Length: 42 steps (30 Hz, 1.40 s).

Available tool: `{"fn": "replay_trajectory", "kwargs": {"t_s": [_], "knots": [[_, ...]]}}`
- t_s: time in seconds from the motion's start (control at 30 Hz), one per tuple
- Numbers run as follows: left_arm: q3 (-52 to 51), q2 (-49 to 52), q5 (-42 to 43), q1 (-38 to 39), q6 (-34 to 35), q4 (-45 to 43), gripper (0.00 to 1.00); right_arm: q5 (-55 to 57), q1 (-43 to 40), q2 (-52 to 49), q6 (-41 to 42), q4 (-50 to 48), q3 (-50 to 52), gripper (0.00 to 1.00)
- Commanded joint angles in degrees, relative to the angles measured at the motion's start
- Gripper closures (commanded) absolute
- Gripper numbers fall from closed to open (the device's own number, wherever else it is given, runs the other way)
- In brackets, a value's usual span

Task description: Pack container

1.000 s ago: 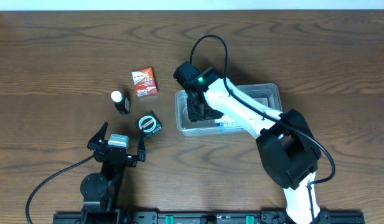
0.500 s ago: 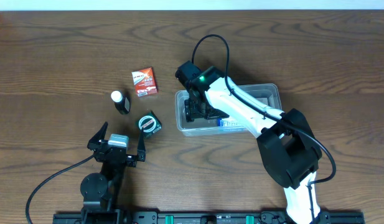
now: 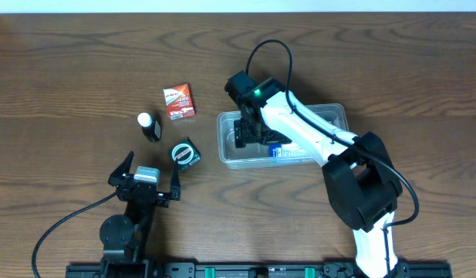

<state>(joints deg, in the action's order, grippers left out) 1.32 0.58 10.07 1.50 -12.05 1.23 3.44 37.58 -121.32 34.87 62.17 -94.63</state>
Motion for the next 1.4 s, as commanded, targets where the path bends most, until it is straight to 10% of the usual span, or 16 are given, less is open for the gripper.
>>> {"fn": "replay_trajectory", "kwargs": {"t_s": [0.0, 0.87, 1.37], "knots": [[-1.09, -0.35, 0.22, -0.31, -0.52, 1.73, 0.02, 1.05, -0.83, 1.11, -1.29, 0.52, 0.13, 0.07], [-1.09, -0.33, 0.22, -0.31, -0.55, 1.70, 0.02, 1.09, -0.04, 2.38, -4.57, 3.89, -1.84, 0.09], [-1.09, -0.35, 0.22, -0.31, -0.52, 1.70, 0.02, 7.52, -4.85, 23.69, -8.83, 7.74, -10.75, 0.01]]}}
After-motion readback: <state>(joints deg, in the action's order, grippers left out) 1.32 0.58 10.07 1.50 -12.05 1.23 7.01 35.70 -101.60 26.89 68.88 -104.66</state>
